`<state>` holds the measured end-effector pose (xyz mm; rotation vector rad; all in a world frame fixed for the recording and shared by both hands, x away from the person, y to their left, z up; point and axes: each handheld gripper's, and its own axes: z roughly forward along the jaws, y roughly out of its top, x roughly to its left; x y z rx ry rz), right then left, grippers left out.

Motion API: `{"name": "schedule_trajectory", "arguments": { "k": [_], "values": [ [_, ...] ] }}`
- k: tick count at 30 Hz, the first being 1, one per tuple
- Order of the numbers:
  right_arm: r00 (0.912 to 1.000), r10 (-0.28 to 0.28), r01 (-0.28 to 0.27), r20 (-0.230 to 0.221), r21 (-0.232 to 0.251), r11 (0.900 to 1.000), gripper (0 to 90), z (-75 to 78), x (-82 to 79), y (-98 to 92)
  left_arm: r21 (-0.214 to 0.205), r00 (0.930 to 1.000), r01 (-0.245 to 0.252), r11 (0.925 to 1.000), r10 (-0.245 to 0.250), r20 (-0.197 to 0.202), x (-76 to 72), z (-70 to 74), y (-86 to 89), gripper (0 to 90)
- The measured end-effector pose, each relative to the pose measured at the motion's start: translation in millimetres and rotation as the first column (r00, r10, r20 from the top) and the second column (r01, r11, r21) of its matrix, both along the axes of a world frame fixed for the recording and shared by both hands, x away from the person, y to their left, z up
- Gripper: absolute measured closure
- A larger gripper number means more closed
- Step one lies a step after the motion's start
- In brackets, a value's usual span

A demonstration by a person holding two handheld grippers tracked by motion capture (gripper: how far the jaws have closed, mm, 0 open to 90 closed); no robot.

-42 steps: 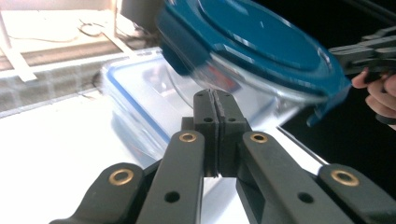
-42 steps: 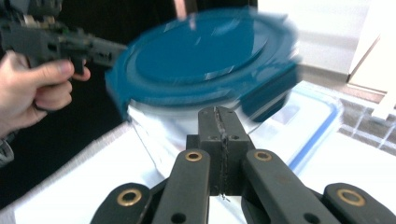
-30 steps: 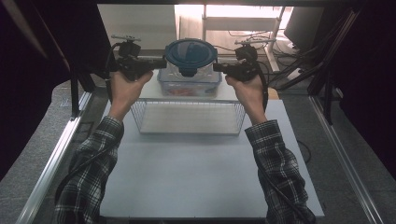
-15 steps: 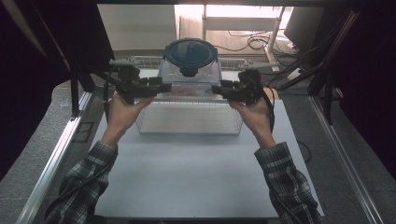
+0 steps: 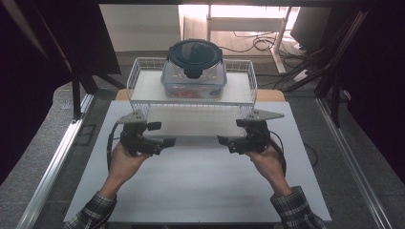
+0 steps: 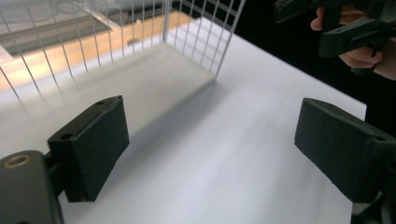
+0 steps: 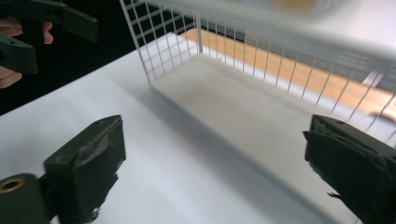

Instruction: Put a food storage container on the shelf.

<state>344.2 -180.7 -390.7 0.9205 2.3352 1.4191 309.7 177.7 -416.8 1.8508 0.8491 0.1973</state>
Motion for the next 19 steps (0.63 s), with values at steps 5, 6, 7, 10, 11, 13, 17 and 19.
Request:
{"name": "schedule_trajectory", "arguments": {
  "k": [5, 6, 7, 10, 11, 13, 17, 19],
  "values": [
    [0.9996, -0.006, 0.006, -0.027, -0.003, 1.0000, 1.3, -32.8, -22.1, -13.8, 0.049, 0.9996, 0.003, 0.9988, -0.002, -0.029, -20.7, -42.7, 0.5, 6.4],
    [0.9994, -0.005, 0.004, -0.035, -0.018, 0.9998, 1.2, -39.7, -25.9, -15.5, 0.066, 0.9997, 0.001, 0.9978, 0.001, -0.023, -25.0, -50.9, 1.4, 5.9],
    [0.9991, -0.005, 0.003, -0.042, -0.035, 0.9994, 1.2, -46.4, -29.8, -17.2, 0.082, 0.9998, -0.002, 0.9966, 0.003, -0.021, -28.5, -58.8, 2.5, 5.8],
    [0.9989, -0.010, 0.008, -0.046, -0.044, 0.9990, 1.4, -68.0, -41.9, -23.0, 0.152, 0.9996, -0.020, 0.9882, 0.023, -0.018, -36.6, -80.3, 6.5, 4.4],
    [0.9987, -0.008, 0.005, -0.051, -0.049, 0.9988, 1.4, -75.7, -45.1, -24.4, 0.175, 0.9994, -0.021, 0.9843, 0.025, -0.025, -39.0, -87.8, 7.2, 4.3],
    [0.9983, -0.008, 0.003, -0.058, -0.077, 0.9970, 1.4, -90.2, -50.8, -25.5, 0.217, 0.9977, -0.012, 0.9761, 0.026, -0.062, -42.4, -101.1, 7.4, 3.4],
    [0.9967, -0.008, -0.006, -0.081, -0.167, 0.9859, 1.2, -108.8, -55.2, -21.9, 0.250, 0.9960, -0.002, 0.9683, 0.024, -0.086, -44.7, -110.7, 7.3, 2.3],
    [0.9970, -0.007, -0.007, -0.078, -0.185, 0.9828, 1.2, -110.7, -55.1, -19.1, 0.231, 0.9971, -0.009, 0.9729, 0.026, -0.072, -44.1, -108.5, 7.4, 2.0]
  ]
}}
